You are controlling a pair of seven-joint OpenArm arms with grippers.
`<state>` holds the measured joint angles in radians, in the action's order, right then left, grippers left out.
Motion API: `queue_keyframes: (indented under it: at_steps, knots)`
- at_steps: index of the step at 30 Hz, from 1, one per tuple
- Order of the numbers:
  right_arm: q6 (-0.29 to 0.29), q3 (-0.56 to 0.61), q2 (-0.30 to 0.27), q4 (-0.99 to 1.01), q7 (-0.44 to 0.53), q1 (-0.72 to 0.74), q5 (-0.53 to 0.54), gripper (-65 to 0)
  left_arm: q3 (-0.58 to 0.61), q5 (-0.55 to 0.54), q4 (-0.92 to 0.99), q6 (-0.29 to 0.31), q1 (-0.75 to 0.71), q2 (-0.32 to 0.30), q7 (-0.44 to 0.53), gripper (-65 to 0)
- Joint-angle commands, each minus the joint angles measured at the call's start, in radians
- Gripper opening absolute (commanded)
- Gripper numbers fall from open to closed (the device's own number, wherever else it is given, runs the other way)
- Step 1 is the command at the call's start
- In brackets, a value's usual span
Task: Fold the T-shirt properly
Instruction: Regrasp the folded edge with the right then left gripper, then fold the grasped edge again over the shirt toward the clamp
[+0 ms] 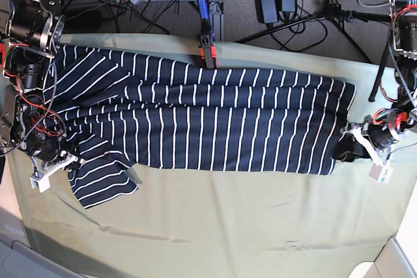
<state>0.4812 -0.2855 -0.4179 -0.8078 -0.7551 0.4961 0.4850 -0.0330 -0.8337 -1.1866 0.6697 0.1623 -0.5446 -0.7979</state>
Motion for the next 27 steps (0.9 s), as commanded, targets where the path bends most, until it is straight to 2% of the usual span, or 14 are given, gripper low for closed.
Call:
queue_keyframes:
  at_steps: [1,8,20,22,23,26,27]
  knots:
    - [0.040,-0.002,-0.016,-0.020,0.018,0.027,0.013,-65.0,-0.008,-0.014,0.015,0.003,0.041,-0.005,0.024,-42.1]
    - [0.040,-0.002,-0.016,-0.020,0.009,0.027,0.013,-65.0,-0.008,-0.015,0.180,-0.007,0.126,0.051,0.022,-42.1]
    - [0.040,-0.002,-0.016,-0.020,-0.006,0.026,0.049,-65.0,-0.008,-0.011,0.190,-0.007,0.153,0.068,0.018,-42.1]
    - [0.040,-0.002,-0.017,-0.020,-0.006,0.027,0.054,-65.0,-0.008,0.019,0.190,-0.008,0.154,0.067,0.024,-42.1]
    - [0.040,-0.002,-0.017,-0.020,-0.006,0.026,0.053,-65.0,-0.008,0.044,0.190,-0.022,0.154,0.066,0.034,-42.1]
    - [0.040,-0.002,-0.017,-0.020,-0.012,0.026,0.054,-65.0,-0.008,0.108,0.190,-0.121,0.153,0.057,0.071,-42.1]
    - [0.040,-0.002,-0.017,-0.020,-0.012,0.026,0.054,-65.0,-0.008,0.118,0.190,-0.124,0.154,0.057,0.074,-42.1]
